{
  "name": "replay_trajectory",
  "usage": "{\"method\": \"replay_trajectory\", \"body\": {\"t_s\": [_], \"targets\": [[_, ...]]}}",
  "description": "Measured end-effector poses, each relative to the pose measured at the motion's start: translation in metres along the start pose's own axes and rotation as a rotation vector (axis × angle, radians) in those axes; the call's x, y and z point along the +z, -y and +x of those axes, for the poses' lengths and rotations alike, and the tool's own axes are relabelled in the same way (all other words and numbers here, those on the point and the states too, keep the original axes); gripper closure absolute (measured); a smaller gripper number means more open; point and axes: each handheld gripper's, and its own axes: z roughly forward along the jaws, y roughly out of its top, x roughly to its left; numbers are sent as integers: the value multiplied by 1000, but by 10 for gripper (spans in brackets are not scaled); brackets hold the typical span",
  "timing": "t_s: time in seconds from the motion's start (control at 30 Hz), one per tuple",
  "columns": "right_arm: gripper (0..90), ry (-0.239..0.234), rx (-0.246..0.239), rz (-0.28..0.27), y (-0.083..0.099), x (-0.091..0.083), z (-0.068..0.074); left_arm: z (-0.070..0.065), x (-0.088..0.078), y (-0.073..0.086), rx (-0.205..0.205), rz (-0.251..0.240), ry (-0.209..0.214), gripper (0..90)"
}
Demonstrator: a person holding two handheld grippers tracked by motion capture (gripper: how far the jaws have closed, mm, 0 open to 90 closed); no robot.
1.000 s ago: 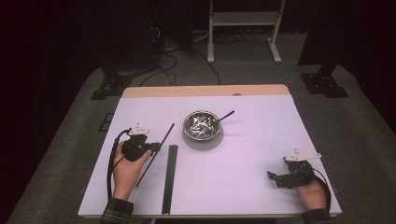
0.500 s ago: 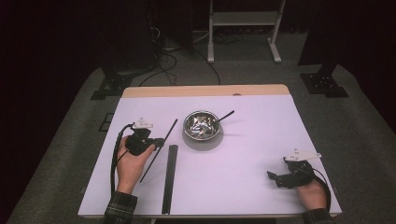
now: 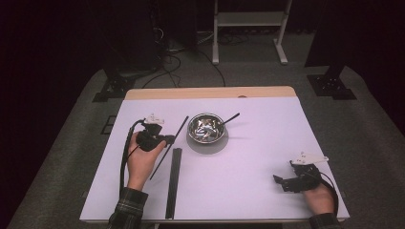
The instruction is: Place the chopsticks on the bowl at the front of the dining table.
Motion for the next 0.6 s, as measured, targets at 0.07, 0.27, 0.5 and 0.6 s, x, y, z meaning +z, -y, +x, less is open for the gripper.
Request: {"method": "replay_trajectory", "body": {"t_s": [0.07, 0.27, 0.5, 0.6], "targets": [[91, 0, 0, 0, 0, 0, 0, -1, 2, -3, 2, 0, 2, 863], [91, 0, 1, 0, 0, 0, 0, -4, 12, -13, 12, 7, 8, 863], [91, 0, 1, 0, 0, 0, 0, -8, 22, -24, 15, 13, 11, 863], [91, 0, 0, 0, 0, 0, 0, -10, 26, -29, 17, 12, 13, 863]]}}
